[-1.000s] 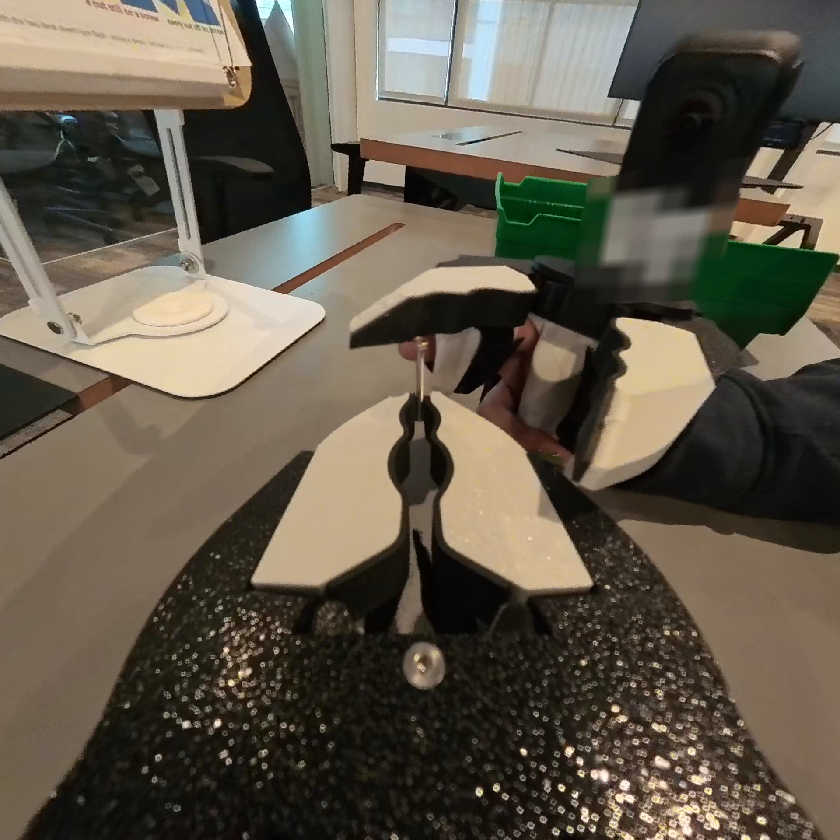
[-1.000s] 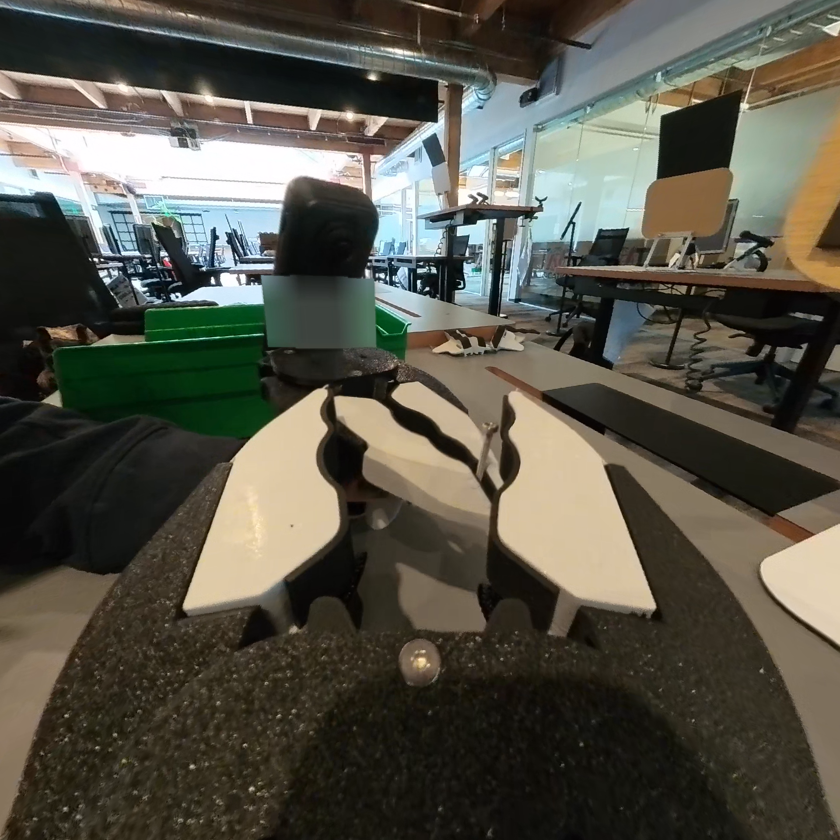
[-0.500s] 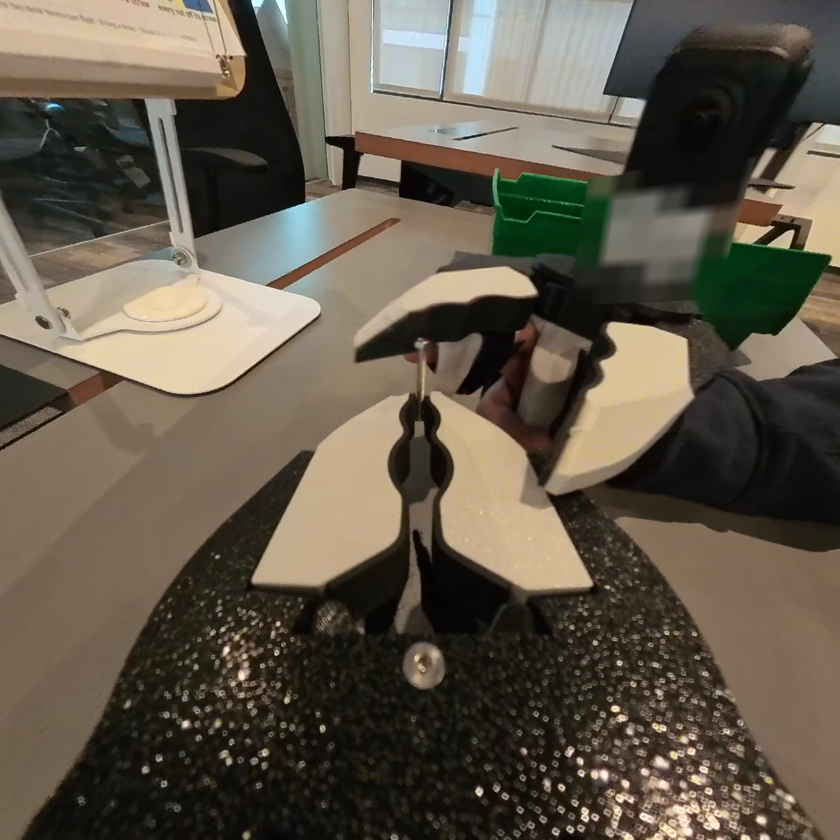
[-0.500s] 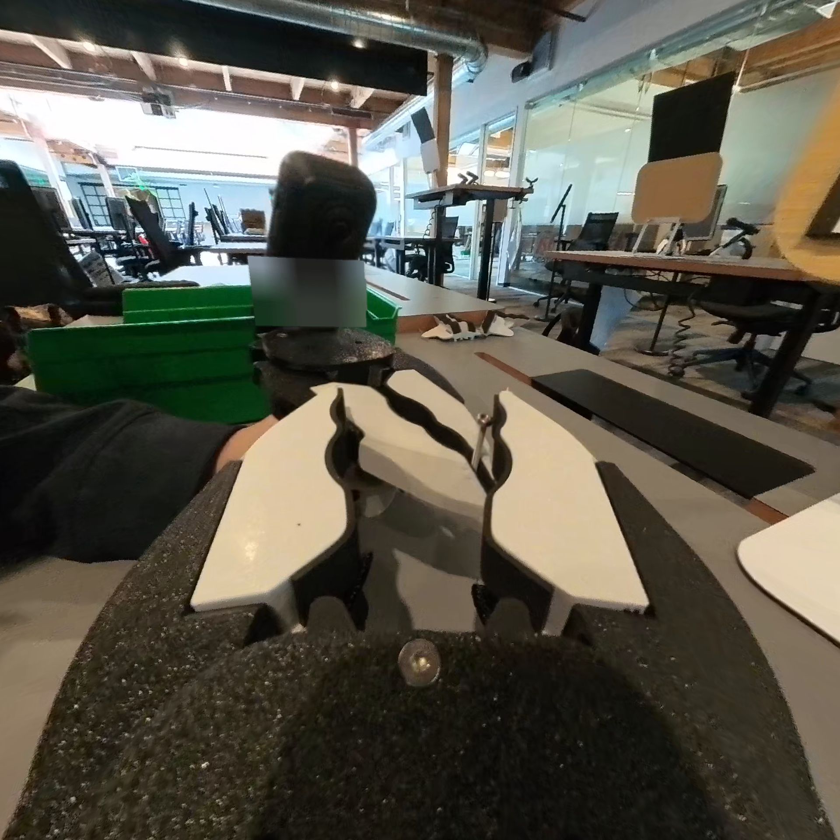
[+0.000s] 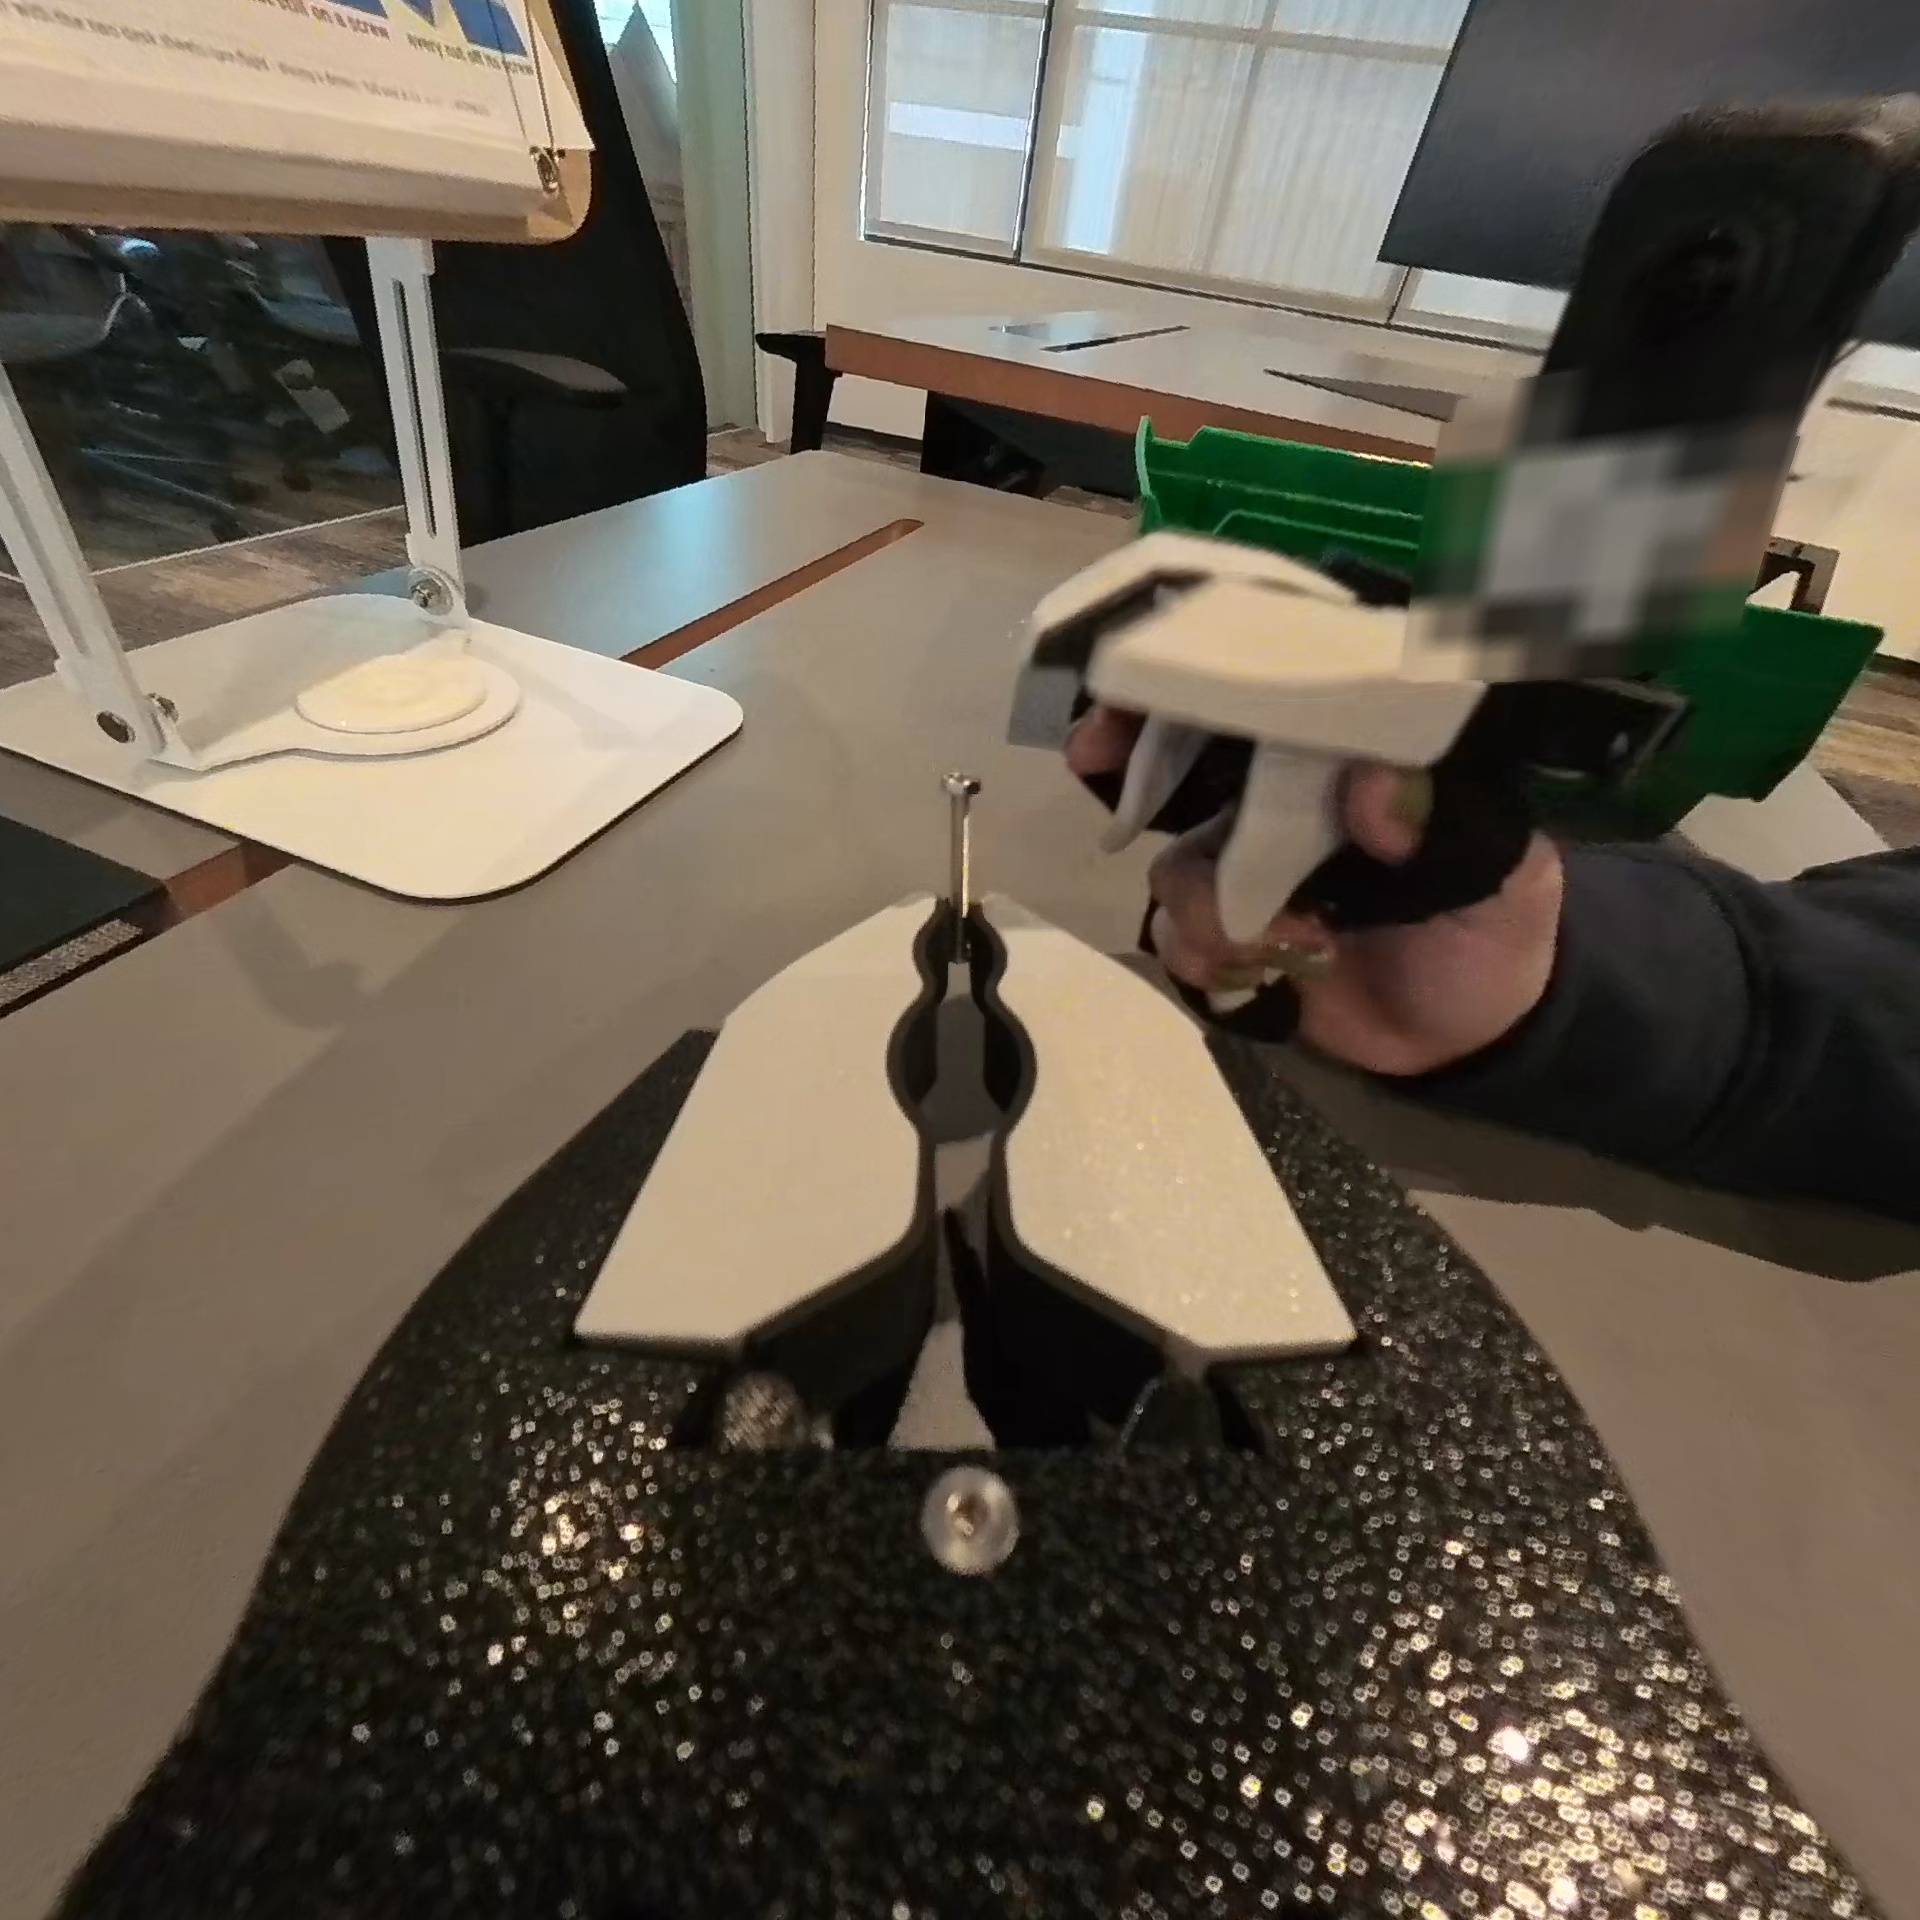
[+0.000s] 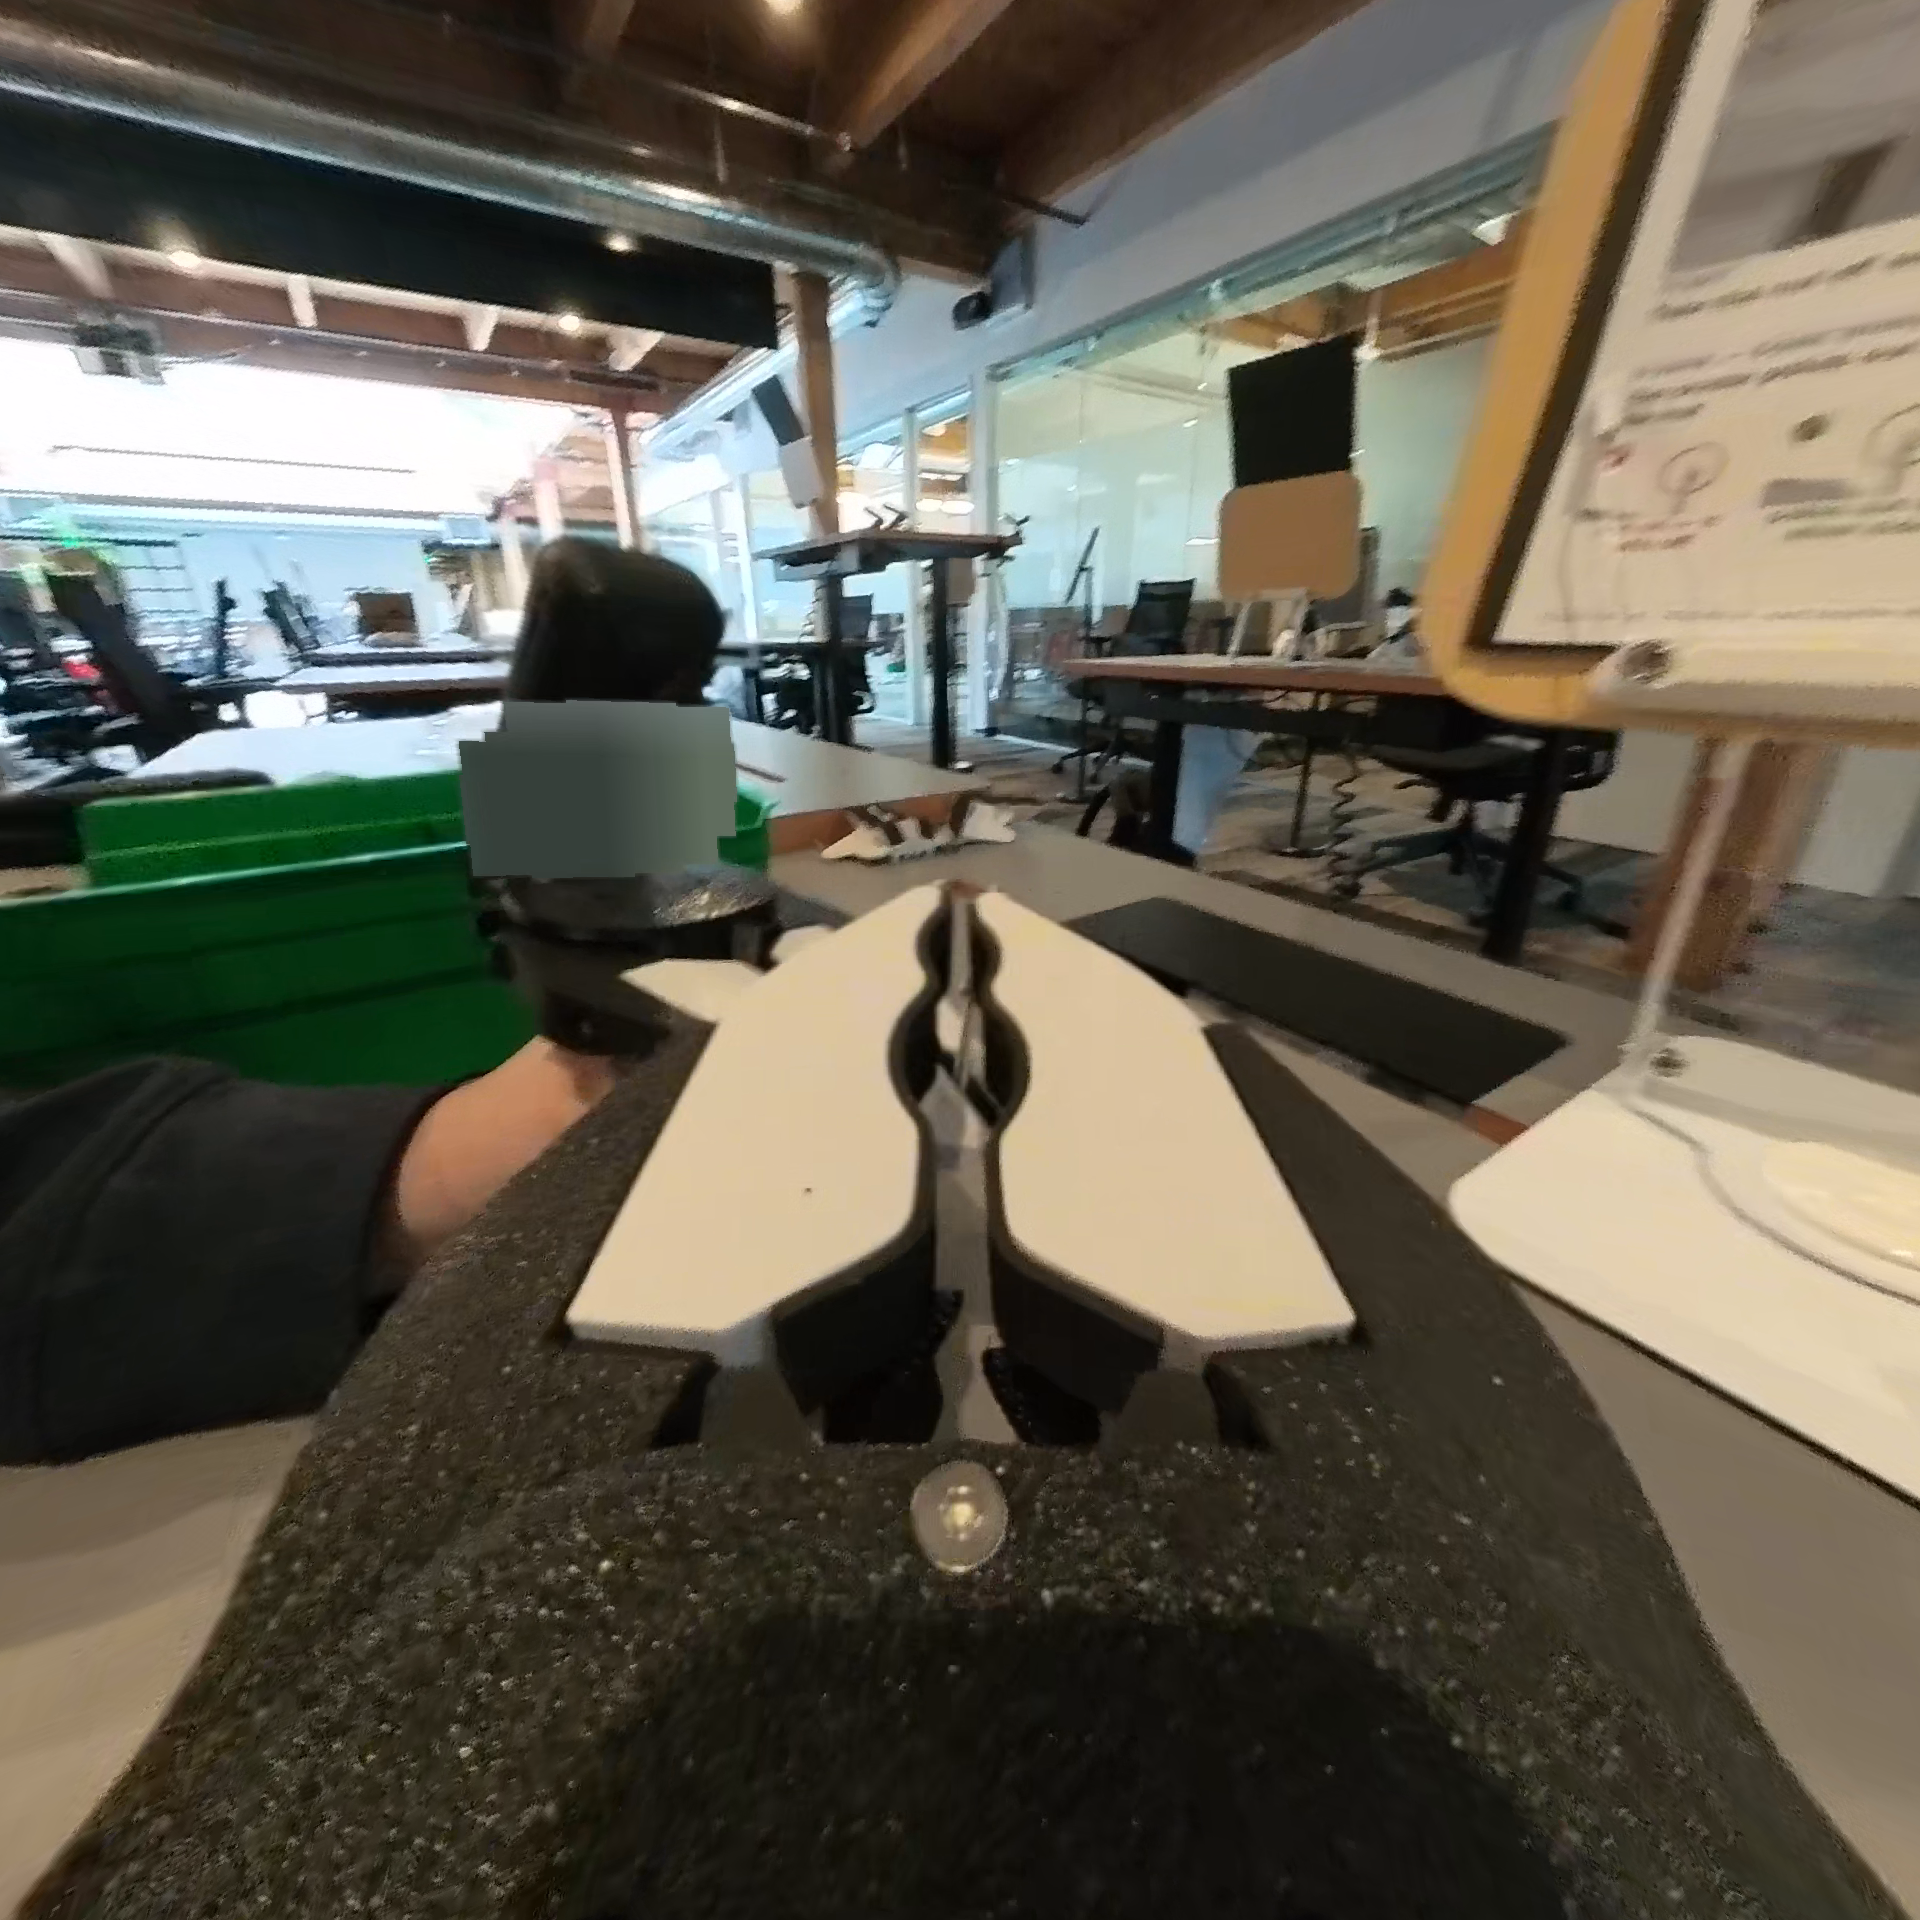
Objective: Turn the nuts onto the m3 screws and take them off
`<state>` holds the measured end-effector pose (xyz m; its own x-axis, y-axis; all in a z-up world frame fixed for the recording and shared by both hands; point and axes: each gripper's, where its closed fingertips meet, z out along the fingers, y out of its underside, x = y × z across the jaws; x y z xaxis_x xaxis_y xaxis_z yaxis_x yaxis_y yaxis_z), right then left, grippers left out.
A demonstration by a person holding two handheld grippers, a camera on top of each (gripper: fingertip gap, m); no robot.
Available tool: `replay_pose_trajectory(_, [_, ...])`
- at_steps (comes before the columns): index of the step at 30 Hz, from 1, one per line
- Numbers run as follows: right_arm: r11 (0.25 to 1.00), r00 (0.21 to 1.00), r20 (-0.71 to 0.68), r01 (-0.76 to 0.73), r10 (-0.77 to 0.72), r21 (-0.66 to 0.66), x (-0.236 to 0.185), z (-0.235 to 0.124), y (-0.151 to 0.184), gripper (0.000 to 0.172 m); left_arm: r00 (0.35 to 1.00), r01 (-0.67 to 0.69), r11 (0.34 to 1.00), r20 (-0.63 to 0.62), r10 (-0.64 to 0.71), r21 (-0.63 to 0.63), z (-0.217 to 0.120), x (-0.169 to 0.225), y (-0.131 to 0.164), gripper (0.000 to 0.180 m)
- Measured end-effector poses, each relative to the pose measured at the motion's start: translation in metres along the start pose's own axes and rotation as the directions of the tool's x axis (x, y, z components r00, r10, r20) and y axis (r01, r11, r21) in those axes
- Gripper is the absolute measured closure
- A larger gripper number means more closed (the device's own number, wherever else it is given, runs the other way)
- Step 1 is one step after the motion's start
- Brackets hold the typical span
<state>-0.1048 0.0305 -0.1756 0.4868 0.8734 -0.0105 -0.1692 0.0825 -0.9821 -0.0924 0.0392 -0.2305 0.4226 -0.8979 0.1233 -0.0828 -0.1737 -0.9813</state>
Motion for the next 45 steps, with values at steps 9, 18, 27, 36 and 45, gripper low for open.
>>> replay_pose_trajectory(9, [0.973,0.999,-0.051,-0.005,-0.007,-0.229,0.011,0.011,0.012,0.172,1.000,-0.026,0.999,0.012,0.026,-0.034,0.003,0.001,0.004,0.178])
replay_pose_trajectory(18, [0.945,0.997,-0.077,0.004,-0.031,-0.326,0.013,0.013,0.024,0.172,0.999,-0.030,0.999,0.010,0.031,-0.038,0.004,0.001,0.004,0.178])
replay_pose_trajectory(27, [0.940,0.995,-0.087,0.010,-0.042,-0.340,0.014,0.012,0.029,0.172,1.000,-0.029,0.999,0.008,0.030,-0.042,0.004,0.001,0.005,0.178])
replay_pose_trajectory(36, [0.948,0.992,-0.110,0.020,-0.058,-0.318,0.016,0.010,0.028,0.172,0.999,-0.031,0.999,0.006,0.032,-0.042,0.004,0.002,0.005,0.178])
replay_pose_trajectory(45, [0.993,0.989,0.124,0.090,-0.080,-0.073,-0.009,0.003,0.007,0.146,0.997,-0.046,0.999,-0.064,0.045,-0.020,0.002,0.011,0.003,0.178])
